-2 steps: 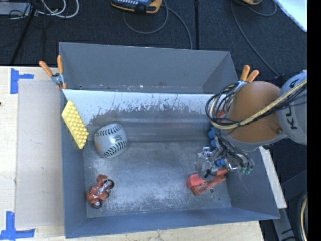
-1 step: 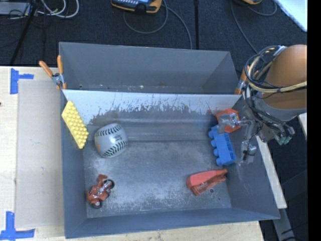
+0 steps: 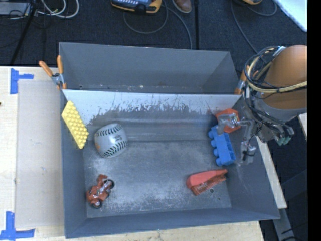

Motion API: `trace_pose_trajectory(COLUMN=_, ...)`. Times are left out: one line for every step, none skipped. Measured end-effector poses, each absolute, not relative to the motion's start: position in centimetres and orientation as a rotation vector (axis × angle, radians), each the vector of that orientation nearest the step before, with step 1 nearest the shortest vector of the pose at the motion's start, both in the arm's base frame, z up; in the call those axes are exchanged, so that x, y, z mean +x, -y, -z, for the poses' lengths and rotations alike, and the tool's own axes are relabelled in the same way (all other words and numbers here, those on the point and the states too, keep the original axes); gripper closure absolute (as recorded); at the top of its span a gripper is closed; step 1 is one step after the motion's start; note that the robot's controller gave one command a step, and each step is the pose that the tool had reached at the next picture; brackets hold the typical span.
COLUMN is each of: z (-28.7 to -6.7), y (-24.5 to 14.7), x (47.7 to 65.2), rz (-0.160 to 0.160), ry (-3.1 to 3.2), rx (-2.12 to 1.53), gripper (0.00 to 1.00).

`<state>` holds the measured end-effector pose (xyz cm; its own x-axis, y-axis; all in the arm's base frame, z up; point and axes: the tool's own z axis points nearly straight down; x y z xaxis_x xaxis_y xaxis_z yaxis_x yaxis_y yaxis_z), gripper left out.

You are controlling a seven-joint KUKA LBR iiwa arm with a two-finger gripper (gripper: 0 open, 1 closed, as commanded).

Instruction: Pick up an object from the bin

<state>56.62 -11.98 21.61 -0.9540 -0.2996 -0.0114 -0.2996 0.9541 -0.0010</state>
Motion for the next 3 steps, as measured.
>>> trace_pose_trajectory(z=-20.8, y=11.9, x=56.8, rz=0.003, ry=-3.082, rx=-0.531, gripper=0.0)
trace_pose_trajectory(z=-15.7, y=11.2, x=56.7, rz=0.003, ry=-3.049, rx=-0.686, gripper=0.0)
trace_pose_trajectory(z=-10.5, y=11.3, x=55.7, rz=0.004, ry=-2.999, rx=-0.889, gripper=0.0)
